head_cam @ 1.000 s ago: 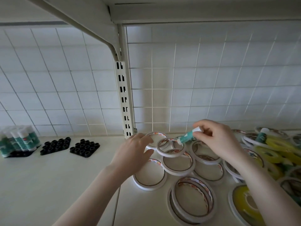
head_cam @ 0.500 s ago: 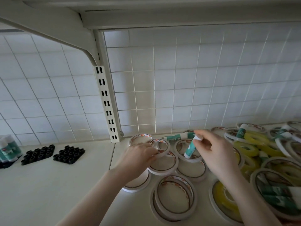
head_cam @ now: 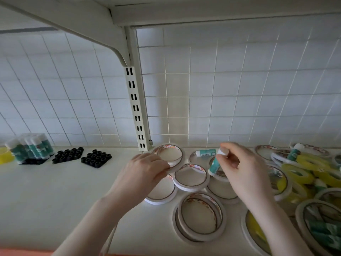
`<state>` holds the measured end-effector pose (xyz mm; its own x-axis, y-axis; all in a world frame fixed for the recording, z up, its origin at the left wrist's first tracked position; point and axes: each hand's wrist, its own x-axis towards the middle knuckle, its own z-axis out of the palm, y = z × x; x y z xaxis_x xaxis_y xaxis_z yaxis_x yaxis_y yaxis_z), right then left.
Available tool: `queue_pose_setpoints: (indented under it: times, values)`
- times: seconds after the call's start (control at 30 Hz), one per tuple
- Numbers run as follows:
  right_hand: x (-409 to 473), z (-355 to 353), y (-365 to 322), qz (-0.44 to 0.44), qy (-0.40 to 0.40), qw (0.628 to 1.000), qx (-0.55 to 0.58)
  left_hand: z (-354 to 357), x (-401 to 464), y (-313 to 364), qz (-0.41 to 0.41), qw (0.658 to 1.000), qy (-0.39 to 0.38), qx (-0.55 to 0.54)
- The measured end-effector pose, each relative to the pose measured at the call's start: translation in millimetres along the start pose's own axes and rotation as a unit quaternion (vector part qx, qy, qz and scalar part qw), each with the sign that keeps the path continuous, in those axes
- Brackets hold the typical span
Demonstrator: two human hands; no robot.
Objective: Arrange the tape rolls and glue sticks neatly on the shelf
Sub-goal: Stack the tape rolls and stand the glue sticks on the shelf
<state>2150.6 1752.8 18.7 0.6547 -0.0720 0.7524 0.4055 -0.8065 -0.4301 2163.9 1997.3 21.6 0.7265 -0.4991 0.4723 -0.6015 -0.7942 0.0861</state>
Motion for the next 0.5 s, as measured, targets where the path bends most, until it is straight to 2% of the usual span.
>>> queue_pose_setpoints:
  times: [0.23, 0.5]
  values:
    - [6, 39, -62, -0.004, -0.028, 0.998, 0.056, -43, -56, -36, -0.052, 0.997, 0.026, 0.050]
    - [-7, 126, -185, -0.050, -0.061, 0.991, 0.105, -112, -158, -129, -0.097, 0.989, 0.056, 0.095]
